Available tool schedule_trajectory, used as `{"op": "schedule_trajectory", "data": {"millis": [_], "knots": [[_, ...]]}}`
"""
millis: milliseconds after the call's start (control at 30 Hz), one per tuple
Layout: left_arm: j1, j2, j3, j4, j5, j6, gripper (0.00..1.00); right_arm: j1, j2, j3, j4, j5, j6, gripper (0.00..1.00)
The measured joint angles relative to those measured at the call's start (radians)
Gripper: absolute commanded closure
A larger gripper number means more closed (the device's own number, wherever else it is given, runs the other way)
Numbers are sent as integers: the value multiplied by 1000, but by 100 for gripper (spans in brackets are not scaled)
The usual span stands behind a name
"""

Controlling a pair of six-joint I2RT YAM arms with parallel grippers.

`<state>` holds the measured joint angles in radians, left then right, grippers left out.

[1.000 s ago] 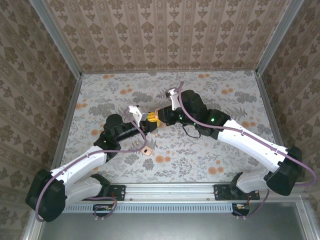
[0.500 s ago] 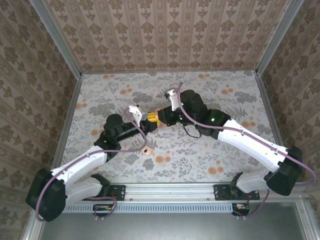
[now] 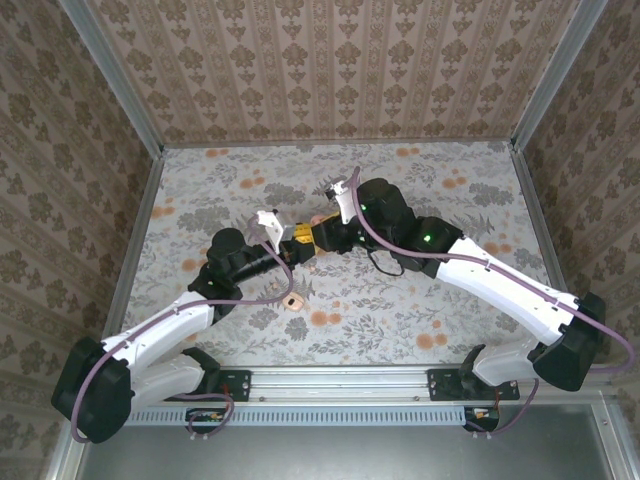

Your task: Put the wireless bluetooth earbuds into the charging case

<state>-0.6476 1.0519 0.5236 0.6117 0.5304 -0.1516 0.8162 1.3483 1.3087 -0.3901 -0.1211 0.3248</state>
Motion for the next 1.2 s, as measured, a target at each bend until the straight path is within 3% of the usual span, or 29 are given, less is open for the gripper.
{"op": "schedule_trajectory", "data": {"millis": [833,1000,1200], "knots": [[0,-7,0,26,10,-6,100,-18,3,105,-93,4,62,57],[0,0,1,30,76,-14,100,-134,-27,114,-112,-39,125,58],[0,53,19,79,178,-50,100,-301,-39,75,-86,-199,222,61]]}}
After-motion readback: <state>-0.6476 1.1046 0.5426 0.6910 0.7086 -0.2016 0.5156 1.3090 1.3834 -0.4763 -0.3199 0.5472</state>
